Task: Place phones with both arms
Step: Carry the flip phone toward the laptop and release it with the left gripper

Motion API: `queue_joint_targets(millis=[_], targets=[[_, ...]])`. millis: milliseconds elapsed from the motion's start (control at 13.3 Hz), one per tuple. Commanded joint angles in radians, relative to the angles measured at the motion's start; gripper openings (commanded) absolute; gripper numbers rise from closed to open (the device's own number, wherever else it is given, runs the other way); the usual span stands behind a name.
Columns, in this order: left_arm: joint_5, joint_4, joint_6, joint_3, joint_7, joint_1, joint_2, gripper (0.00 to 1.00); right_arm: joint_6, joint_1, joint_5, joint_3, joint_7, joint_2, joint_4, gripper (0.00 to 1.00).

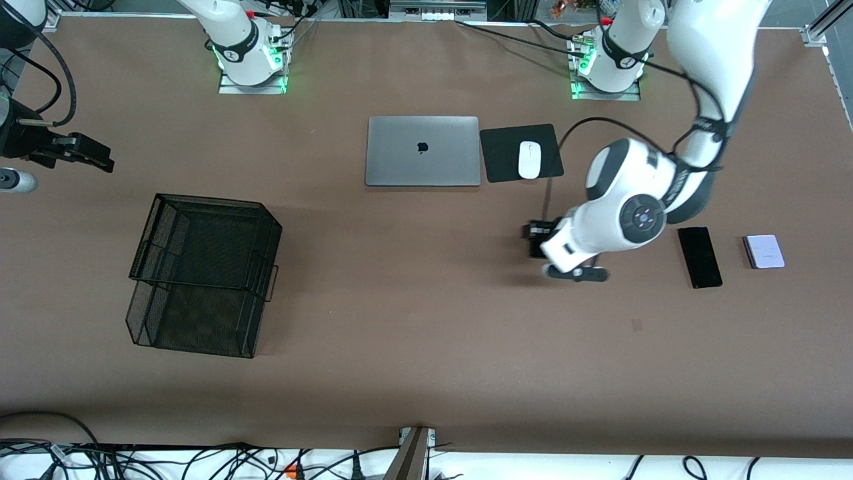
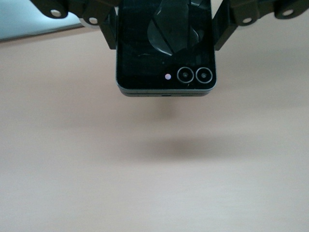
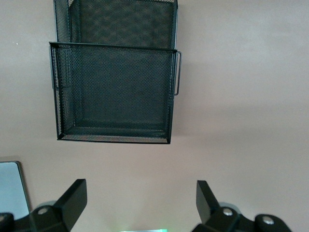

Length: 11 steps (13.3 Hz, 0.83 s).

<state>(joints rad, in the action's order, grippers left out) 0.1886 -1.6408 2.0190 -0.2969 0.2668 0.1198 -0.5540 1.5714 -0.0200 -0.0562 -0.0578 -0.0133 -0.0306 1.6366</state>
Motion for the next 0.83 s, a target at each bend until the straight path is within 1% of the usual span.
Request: queue_joint_targets(millis=[0,150,226,301,376,451,527,602,677,752], targets=[[0.103,0.185,0.106,-0.001,0.0,0.081,-0.173,0.22,-0.016,0.002,0.016,0.001,0.018,0.003,-0.009,1.0],[0.138,0.176,0.332,0.001,0.014,0.168,-0.228,0.21,-0.016,0.002,0.016,0.0,0.018,0.003,-0.009,1.0],[0.138,0.174,0.424,0.001,0.023,0.211,-0.265,0.15,-0.016,0.002,0.016,0.0,0.018,0.003,-0.009,1.0],[0.141,0.174,0.498,0.001,0.052,0.24,-0.299,0.15,-0.014,0.002,0.016,0.001,0.018,0.002,-0.009,1.0],[0.141,0.174,0.551,0.001,0.102,0.267,-0.322,0.22,-0.016,0.002,0.016,0.001,0.018,0.002,-0.009,1.0],[0.137,0.174,0.557,0.001,0.15,0.27,-0.323,0.47,-0.016,0.002,0.016,0.001,0.018,0.002,-0.009,1.0],[0.126,0.17,0.544,0.001,0.173,0.264,-0.317,0.99,-0.014,0.002,0.016,0.001,0.018,0.002,-0.009,1.0],[0.121,0.142,0.523,0.013,0.172,0.262,-0.287,1.0,-0.014,0.002,0.016,0.001,0.018,0.002,-0.009,1.0],[0.121,0.136,0.473,0.016,0.172,0.249,-0.256,1.0,-0.013,0.002,0.016,0.001,0.018,0.002,-0.009,1.0],[0.12,0.141,0.334,0.039,0.17,0.223,-0.207,1.0,-0.011,0.002,0.016,0.001,0.016,0.002,-0.009,1.0]])
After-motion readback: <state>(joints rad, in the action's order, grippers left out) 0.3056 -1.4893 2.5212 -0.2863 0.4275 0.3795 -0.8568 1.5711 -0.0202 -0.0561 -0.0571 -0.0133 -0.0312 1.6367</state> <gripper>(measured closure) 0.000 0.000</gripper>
